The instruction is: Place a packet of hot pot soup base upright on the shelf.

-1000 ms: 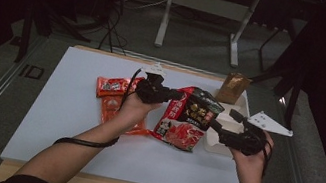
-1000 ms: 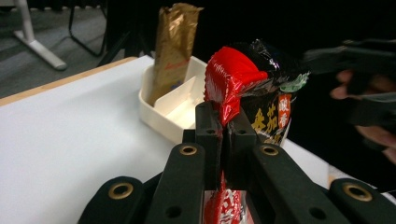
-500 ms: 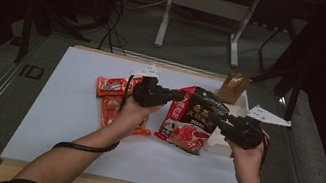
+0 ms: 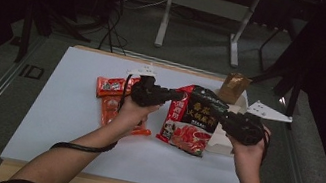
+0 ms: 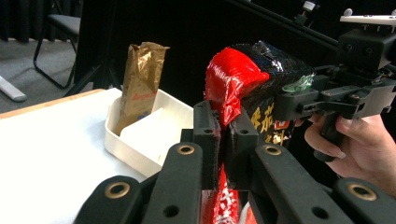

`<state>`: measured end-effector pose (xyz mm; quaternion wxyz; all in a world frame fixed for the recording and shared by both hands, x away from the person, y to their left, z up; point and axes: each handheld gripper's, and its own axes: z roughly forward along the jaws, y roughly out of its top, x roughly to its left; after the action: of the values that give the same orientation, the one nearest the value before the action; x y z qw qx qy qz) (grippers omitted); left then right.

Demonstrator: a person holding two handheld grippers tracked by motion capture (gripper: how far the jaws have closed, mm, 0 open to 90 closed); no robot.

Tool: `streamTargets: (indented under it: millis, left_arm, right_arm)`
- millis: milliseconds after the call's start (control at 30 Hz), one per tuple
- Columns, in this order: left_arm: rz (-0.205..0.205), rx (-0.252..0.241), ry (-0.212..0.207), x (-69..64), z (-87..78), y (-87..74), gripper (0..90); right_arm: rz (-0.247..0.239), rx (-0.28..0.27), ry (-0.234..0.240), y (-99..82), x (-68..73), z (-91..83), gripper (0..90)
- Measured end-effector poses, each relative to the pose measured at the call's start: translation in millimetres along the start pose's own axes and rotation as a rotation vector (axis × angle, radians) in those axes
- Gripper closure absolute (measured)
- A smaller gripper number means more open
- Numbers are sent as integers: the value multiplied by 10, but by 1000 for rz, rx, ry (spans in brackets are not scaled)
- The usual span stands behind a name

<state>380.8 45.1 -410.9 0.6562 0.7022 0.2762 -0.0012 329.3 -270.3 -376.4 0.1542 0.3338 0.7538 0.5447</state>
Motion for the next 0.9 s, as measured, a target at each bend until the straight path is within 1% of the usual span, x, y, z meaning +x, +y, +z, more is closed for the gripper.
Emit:
streamTargets:
  millis: [67, 200, 267, 300, 333, 367, 400, 467, 567, 633, 700, 767, 833, 867, 900]
  left_arm:
    - [12, 2, 2, -8, -9, 12, 830]
    - [23, 0, -2, -9, -15, 15, 794]
    - [14, -3, -19, 1, -17, 11, 750]
    - [14, -4, -22, 2, -18, 12, 731]
    - [19, -7, -24, 2, -22, 14, 671]
    - [23, -13, -19, -5, -29, 16, 592]
    - [29, -19, -3, -9, -44, 21, 566]
    - [21, -24, 6, 1, -63, 30, 497]
    - [26, -26, 36, 6, -100, 32, 420]
    - [29, -23, 45, 7, -122, 27, 379]
    - [36, -22, 41, 8, -147, 16, 321]
    - [48, -10, 54, -3, -172, 0, 261]
    - [49, 34, 43, -3, -184, -11, 176]
    - [45, 46, 36, -6, -197, -21, 154]
    - [50, 53, 42, -11, -217, -34, 146]
  right_arm:
    - [-12, -1, -3, 18, 13, -11, 768]
    - [-13, -11, 0, 42, 20, -29, 775]
    - [-18, -17, -1, 56, 30, -39, 775]
    - [-26, -18, -4, 65, 36, -43, 775]
    - [-32, -18, -8, 75, 43, -48, 774]
    - [-35, -19, -11, 84, 44, -54, 774]
    - [-39, -24, -16, 92, 39, -61, 775]
    - [-34, -31, -20, 109, 21, -80, 775]
    - [-33, -47, -28, 137, -2, -109, 775]
    - [-32, -57, -30, 159, -13, -123, 775]
    - [-40, -64, -35, 189, -19, -134, 775]
    - [-39, -74, -39, 221, -28, -145, 775]
    - [-42, -82, -45, 253, -46, -156, 776]
    - [-40, -85, -47, 270, -58, -161, 776]
    - [-39, -89, -53, 287, -73, -166, 776]
